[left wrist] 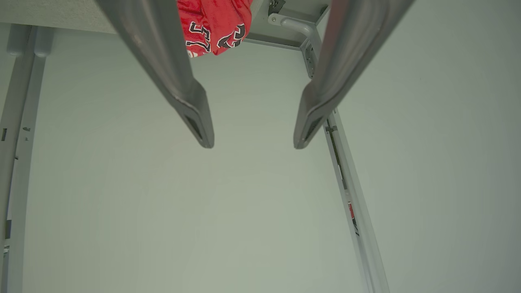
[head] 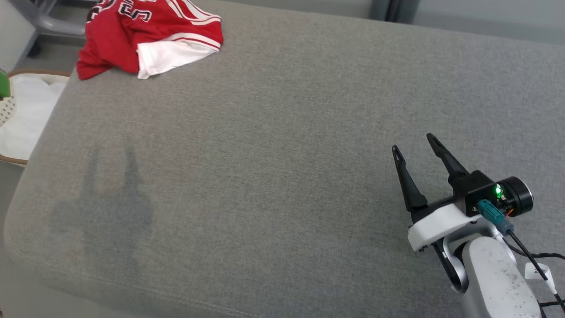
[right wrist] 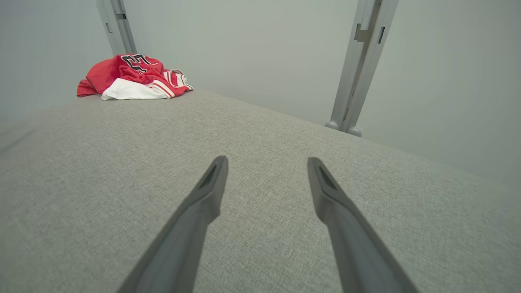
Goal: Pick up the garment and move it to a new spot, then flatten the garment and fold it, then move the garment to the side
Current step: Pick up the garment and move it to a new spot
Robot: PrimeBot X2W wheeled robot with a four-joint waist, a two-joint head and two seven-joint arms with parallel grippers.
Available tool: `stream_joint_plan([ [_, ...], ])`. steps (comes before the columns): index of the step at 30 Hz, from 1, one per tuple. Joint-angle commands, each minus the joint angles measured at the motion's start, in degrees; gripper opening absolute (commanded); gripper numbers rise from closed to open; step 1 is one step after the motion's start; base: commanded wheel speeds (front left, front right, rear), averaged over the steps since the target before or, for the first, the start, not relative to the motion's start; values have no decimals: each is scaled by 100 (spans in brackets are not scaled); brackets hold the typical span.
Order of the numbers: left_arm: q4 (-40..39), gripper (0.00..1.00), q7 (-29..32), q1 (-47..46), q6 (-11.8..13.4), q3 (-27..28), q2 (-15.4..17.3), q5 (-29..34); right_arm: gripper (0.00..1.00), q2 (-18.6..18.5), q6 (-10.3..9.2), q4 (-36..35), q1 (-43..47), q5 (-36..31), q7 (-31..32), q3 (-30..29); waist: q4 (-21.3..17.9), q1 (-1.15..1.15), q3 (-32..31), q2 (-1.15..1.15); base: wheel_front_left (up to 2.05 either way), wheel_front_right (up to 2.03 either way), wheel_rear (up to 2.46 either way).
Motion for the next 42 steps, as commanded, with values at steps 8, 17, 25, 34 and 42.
stream_joint_plan([
  [8,1654,100,333,-876,-29,-417,10,-471,100,-25,-9,-757,-197,-245,249,95,-1011,0,1384,0,0,0,0],
  [17,2532,100,805,-1160,-26,-1059,46,-1105,100,-25,-9,-1385,-279,-431,430,97,-1180,0,1937,0,0,0,0],
  [25,3172,100,761,-1343,-27,-1193,155,-1349,100,-24,-9,-1730,-320,-540,537,93,-1260,0,2205,0,0,0,0],
  [34,3820,100,432,-1633,19,-1099,171,-1460,100,-43,-9,-1878,-346,-568,597,135,-1363,0,2332,0,0,0,0],
  [42,4214,0,486,-1804,-5,-1099,129,-1605,100,-70,-9,-1910,-373,-548,569,156,-1479,0,2353,0,0,0,0],
])
